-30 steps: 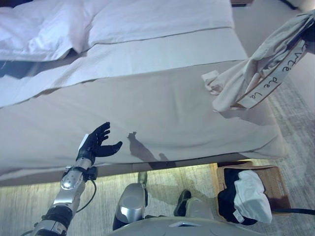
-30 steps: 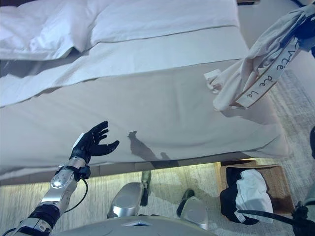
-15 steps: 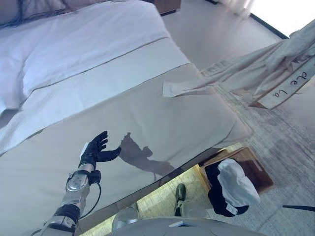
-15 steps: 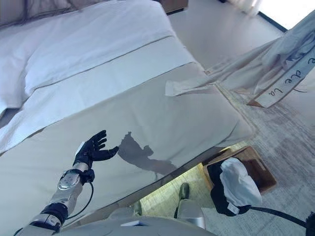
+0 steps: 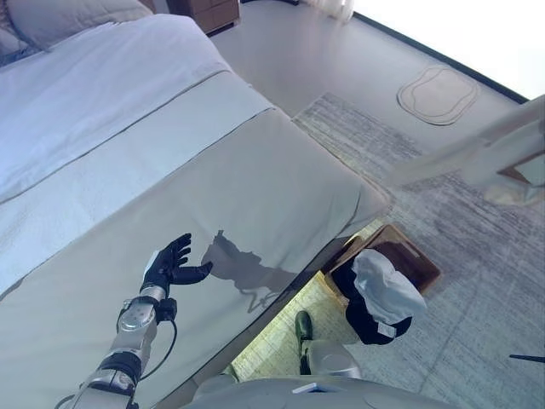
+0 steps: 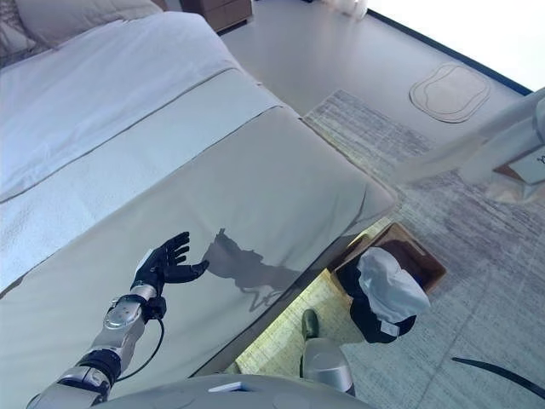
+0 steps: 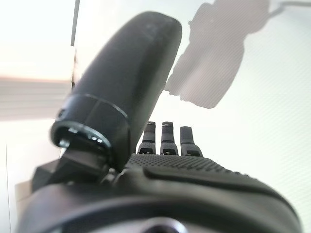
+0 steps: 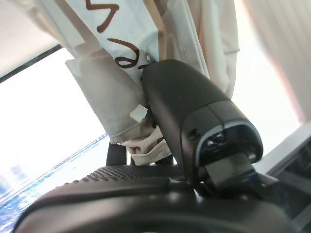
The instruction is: Pick up the clothes from the bed and place them into the basket
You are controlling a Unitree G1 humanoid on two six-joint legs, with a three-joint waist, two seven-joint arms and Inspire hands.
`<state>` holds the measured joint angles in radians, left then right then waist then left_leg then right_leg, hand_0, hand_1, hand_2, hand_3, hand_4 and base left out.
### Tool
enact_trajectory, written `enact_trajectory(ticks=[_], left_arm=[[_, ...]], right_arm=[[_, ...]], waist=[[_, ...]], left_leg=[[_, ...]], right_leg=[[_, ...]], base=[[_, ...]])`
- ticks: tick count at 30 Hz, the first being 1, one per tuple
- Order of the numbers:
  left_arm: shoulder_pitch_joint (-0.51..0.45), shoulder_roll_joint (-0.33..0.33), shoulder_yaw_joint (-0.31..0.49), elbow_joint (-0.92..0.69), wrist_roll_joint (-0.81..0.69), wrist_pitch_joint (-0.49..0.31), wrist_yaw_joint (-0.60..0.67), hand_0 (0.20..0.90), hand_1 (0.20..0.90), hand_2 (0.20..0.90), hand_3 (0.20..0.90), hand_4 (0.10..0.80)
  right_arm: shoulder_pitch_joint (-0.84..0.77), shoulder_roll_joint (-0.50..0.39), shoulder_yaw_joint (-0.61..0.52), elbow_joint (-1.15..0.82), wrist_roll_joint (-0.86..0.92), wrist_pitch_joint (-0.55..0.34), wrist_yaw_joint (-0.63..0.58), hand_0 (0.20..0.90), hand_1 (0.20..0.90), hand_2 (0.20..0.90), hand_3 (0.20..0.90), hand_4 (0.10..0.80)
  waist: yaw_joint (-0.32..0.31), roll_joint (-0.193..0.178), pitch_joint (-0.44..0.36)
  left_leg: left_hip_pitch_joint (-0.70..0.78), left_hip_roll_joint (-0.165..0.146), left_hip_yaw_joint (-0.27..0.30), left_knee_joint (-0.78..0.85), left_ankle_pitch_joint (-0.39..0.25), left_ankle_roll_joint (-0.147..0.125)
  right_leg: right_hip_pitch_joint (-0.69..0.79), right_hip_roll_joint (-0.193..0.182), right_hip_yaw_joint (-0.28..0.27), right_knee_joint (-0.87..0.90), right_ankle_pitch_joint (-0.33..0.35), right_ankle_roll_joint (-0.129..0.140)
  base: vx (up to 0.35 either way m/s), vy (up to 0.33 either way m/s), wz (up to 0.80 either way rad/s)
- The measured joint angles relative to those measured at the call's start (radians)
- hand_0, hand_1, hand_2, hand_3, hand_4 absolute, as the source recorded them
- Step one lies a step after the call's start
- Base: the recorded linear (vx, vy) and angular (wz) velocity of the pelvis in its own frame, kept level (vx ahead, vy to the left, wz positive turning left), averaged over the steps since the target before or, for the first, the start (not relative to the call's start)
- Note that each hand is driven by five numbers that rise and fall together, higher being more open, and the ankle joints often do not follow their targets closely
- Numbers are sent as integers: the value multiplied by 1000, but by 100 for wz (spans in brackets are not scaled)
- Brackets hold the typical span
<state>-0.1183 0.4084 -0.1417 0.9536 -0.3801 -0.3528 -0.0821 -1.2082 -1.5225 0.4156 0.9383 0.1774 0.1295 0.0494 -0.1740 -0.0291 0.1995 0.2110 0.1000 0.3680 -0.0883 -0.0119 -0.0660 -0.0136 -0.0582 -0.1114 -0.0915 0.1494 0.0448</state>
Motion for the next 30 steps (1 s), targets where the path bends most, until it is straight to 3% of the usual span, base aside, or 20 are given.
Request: enact_trajectory(ticks=[6, 12, 14, 20, 26, 30], left_arm=[[21, -3, -1, 12, 16, 0, -13, 900, 900, 900, 900, 800], [25, -6, -1, 16, 28, 0, -23, 900, 900, 900, 900, 800], [26, -8, -1, 16, 33, 0, -25, 900, 900, 900, 900, 800], [24, -17, -2, 16, 59, 0, -42, 900, 900, 900, 900, 800], [25, -17, -2, 27, 60, 1, -60, 900, 900, 900, 900, 800], [27, -19, -2, 38, 61, 7, -66, 900, 900, 900, 900, 800]], right_arm=[[204, -6, -111, 0, 22, -1, 9, 300, 300, 300, 200, 100], [489, 4, -283, -9, 36, -24, 121, 300, 300, 300, 200, 100], [575, 35, -327, -13, 35, -46, 147, 300, 300, 300, 200, 100], [619, 151, -327, -13, -2, -61, 185, 300, 300, 300, 200, 100], [702, 243, -345, -51, -2, -87, 173, 300, 300, 300, 200, 100], [779, 350, -415, -107, -1, -91, 132, 300, 300, 300, 200, 100]], waist=[[-24, 6, -46], [-43, 28, -69], [-48, 35, -79], [-47, 56, -101], [-20, 60, -103], [-20, 60, -102]], left_leg=[[-13, 0, 20, -4, -10, 4], [-16, 4, 38, -5, -10, 4], [-19, 6, 42, -5, -10, 5], [-31, 4, 40, -3, -10, 4], [-30, 5, 33, 0, -7, 1], [-32, 5, 21, 0, -6, 1]], right_leg=[[-27, -1, 25, -1, -11, 11], [-37, 2, 45, -1, -12, 9], [-43, 4, 48, -1, -12, 9], [-54, 4, 49, 0, -6, 16], [-52, 9, 43, 0, -5, 16], [-50, 7, 33, 0, -2, 11]], base=[[-17, -12, -12], [-16, -27, -11], [-22, -43, -8], [-7, -20, 0], [-16, -36, 4], [-19, -28, 6]])
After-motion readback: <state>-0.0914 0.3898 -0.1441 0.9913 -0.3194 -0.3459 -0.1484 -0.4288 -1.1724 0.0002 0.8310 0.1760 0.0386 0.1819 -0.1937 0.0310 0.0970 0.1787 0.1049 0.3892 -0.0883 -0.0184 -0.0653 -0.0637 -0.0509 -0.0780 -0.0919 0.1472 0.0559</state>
